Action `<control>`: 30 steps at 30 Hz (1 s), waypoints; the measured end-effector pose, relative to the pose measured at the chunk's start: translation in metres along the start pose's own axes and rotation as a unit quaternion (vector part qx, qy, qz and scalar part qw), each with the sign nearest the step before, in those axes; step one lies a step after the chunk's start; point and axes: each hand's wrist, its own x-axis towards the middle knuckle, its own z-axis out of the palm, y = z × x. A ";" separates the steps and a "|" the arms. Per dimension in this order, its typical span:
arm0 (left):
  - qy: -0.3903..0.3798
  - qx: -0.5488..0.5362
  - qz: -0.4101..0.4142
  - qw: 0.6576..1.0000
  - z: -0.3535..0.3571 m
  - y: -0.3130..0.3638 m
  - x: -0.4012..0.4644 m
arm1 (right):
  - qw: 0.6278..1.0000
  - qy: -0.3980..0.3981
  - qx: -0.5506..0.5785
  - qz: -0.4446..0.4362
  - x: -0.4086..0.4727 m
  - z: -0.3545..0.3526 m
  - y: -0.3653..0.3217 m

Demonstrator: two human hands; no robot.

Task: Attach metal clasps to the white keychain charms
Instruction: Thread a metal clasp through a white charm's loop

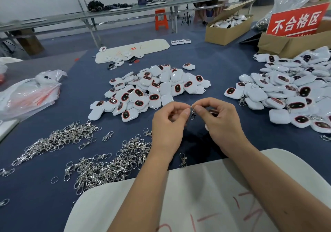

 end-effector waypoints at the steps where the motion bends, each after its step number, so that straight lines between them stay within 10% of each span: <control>1: -0.011 0.005 0.007 1.000 0.000 0.001 0.000 | 1.000 -0.003 0.020 0.009 0.001 -0.001 0.000; 30: -0.058 0.030 0.055 0.996 -0.005 -0.006 0.004 | 0.996 -0.035 -0.071 -0.029 -0.003 -0.001 -0.007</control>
